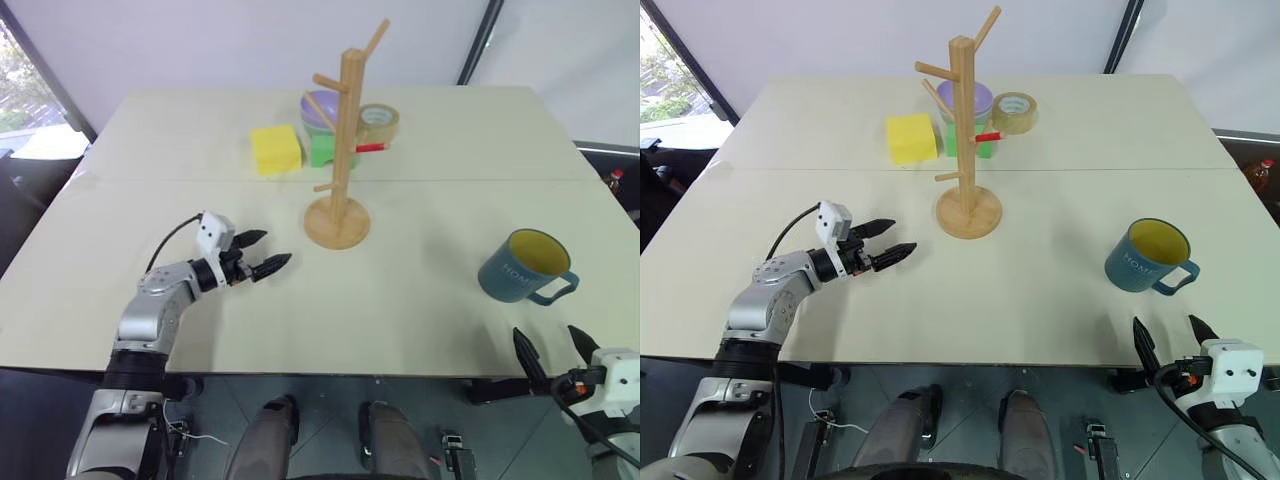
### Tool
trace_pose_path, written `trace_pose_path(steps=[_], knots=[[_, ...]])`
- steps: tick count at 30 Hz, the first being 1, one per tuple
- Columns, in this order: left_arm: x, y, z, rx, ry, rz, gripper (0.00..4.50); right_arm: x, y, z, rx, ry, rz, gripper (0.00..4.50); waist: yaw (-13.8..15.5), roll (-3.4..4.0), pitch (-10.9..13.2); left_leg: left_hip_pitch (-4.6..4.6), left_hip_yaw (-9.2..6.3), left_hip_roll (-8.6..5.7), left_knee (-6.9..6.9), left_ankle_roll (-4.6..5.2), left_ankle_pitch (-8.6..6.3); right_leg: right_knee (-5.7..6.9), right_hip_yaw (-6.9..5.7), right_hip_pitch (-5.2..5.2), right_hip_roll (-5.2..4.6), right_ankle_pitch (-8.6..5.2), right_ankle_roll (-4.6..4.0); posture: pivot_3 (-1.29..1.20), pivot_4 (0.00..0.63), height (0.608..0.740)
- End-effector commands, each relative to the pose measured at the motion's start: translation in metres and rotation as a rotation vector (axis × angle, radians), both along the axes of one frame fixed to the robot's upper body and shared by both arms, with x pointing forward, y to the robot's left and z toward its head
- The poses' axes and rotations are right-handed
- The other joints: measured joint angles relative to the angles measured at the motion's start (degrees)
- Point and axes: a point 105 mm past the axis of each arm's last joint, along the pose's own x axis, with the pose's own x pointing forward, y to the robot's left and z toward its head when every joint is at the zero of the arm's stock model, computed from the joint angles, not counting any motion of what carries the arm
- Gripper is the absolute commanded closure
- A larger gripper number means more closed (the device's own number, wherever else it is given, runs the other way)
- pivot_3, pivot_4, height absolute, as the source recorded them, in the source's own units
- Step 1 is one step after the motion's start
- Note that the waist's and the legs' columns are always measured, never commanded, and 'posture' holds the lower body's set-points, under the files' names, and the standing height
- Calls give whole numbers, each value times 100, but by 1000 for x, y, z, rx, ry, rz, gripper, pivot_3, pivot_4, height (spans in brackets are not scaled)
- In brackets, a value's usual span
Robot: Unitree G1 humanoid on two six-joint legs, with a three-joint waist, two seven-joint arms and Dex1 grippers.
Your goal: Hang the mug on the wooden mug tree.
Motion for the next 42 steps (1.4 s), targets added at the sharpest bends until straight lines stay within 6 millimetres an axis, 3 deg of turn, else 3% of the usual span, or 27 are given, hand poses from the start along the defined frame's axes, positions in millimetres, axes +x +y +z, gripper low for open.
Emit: trace_pose_path(steps=[1, 9, 14, 20, 25, 30, 34, 42], knots=[[0, 5, 10, -18, -45, 17, 0, 0, -3, 9, -32, -32, 3, 28, 0, 0, 0, 0, 0, 0, 0, 0, 0, 0, 0, 0, 0, 0, 0, 0, 150, 740], [8, 10, 14, -60, -60, 102, 0, -1, -4, 10, -27, -36, -13, 28, 1, 0, 0, 0, 0, 0, 0, 0, 0, 0, 0, 0, 0, 0, 0, 0, 150, 740], [0, -1, 13, -81, -80, 76, 0, -4, -2, 10, -19, -37, -26, 28, -1, 2, -1, 1, 0, -1, 0, 9, 6, 0, 0, 0, 0, 1, -1, 0, 150, 740], [-24, -40, 13, -94, -99, -127, 0, -4, 1, 13, -20, -52, -65, 28, 1, 5, -3, 0, 2, -1, 3, 0, 0, 1, 0, 3, 0, 1, -1, 0, 150, 740], [-65, -85, 22, -110, -104, -433, 0, 9, -1, 20, -29, -95, -161, 28, 0, 11, -7, -3, 0, 0, 1, -1, -1, -2, 4, -1, -2, 0, -2, 0, 150, 740], [-97, -116, 27, -91, -96, -651, 0, 19, -13, 22, -21, -121, -253, 28, -2, 29, -18, -2, 5, -1, 3, -1, 0, -2, 13, -1, -2, 1, -3, 0, 150, 740], [-104, -128, 31, -88, -77, -719, 0, 28, -17, 22, -26, -123, -270, 28, -3, 32, -19, -2, 10, 0, 0, 13, 8, -1, 5, -2, 3, 0, -3, 0, 150, 740], [-103, -129, 33, -45, -116, -745, 0, 35, -26, 19, -26, -122, -307, 28, -4, 38, -23, 0, 17, -3, 3, 18, 11, 2, 4, 0, 4, 1, -4, 0, 150, 740]])
